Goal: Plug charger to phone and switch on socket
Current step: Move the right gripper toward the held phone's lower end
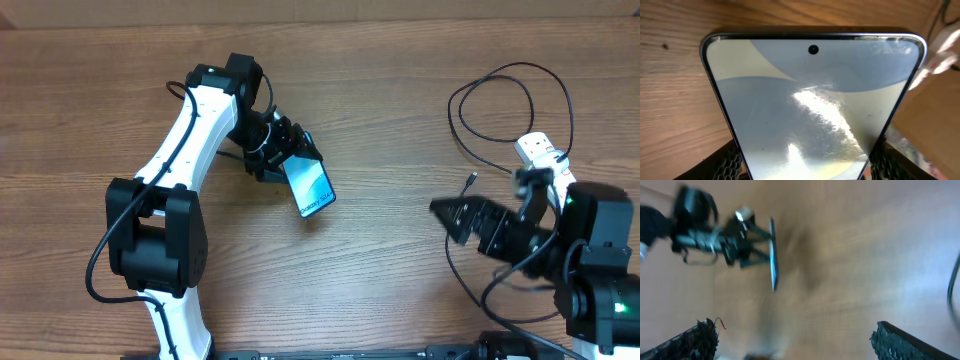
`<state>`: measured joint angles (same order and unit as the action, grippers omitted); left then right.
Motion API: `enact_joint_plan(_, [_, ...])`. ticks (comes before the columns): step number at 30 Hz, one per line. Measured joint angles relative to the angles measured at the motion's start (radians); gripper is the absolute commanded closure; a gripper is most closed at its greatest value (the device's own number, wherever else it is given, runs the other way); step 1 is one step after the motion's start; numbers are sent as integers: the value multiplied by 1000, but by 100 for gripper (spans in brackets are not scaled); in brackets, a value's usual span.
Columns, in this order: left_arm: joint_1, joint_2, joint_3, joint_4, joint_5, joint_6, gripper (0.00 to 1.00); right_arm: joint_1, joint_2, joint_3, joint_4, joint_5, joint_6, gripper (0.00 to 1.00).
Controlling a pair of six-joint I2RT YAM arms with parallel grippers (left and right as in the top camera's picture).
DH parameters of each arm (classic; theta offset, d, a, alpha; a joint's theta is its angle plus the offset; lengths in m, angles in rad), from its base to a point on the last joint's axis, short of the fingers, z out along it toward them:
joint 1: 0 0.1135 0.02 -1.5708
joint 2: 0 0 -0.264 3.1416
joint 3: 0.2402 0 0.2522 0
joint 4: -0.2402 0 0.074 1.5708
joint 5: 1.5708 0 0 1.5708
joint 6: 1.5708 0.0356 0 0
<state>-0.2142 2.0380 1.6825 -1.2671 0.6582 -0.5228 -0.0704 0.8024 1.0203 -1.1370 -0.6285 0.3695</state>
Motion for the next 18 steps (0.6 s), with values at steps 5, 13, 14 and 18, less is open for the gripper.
enact_joint_plan(5, [-1, 0, 0, 69, 89, -59, 51, 0, 24, -9, 197, 31, -3, 0])
enact_joint_plan(13, [-16, 0, 0, 194, 198, -165, 51, 17, 152, -151, 360, 43, -3, 0])
enact_joint_plan(14, [-18, 0, 0, 207, 204, -181, 51, 34, 177, -172, 390, 47, -3, 0])
enact_joint_plan(18, [-29, 0, 0, 253, 222, -239, 52, 129, 224, -204, 510, 60, -3, 0])
